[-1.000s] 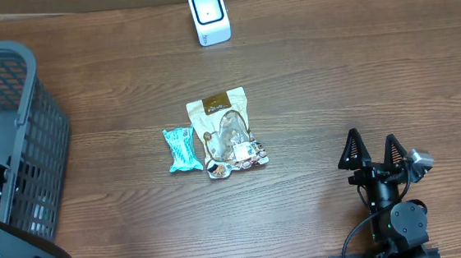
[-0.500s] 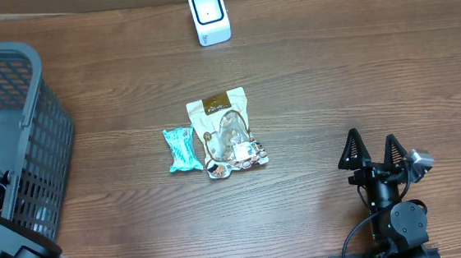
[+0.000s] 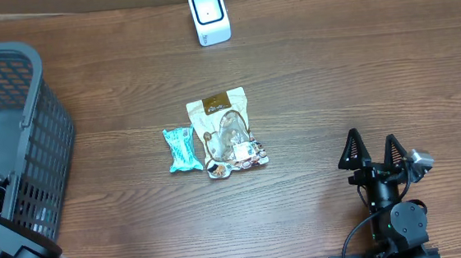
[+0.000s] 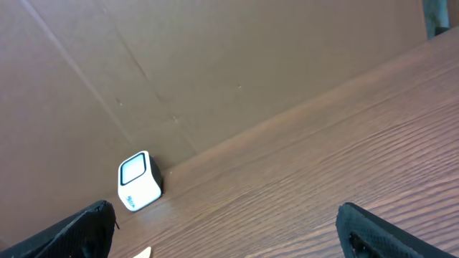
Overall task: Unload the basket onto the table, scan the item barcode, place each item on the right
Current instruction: 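Move the left gripper into the basket and grasp the small green-white box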
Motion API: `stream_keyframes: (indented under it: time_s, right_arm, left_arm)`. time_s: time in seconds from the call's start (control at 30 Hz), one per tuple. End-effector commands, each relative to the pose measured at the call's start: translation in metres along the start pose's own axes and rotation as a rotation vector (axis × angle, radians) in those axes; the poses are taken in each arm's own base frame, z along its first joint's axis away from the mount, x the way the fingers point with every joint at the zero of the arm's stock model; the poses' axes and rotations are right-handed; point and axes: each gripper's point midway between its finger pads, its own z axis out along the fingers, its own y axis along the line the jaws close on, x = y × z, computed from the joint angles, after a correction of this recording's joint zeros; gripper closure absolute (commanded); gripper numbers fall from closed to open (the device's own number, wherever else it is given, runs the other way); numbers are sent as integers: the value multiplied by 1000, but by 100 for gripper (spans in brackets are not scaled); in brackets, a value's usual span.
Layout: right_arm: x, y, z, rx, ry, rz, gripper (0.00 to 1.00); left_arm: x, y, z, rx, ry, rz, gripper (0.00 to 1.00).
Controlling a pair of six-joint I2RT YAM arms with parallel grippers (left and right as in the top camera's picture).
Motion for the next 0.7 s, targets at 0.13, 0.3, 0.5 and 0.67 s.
stream_keyframes:
  time_s: [0.13,0.3,0.5,0.67]
  right_arm:
    - [1,0,0,-5,-4,-3,0]
    - [1,0,0,-5,-4,-3,0]
    - [1,0,0,-5,-4,-3,0]
    - [1,0,0,-5,-4,-3,0]
  left_arm:
    - [1,4,20,-14,2,4,56]
    - [-4,4,20,-14,-20,-7,96]
    - [-10,3,16,-12,-43,-59,96]
    - [-22,-1,-6,0,-75,-134,96]
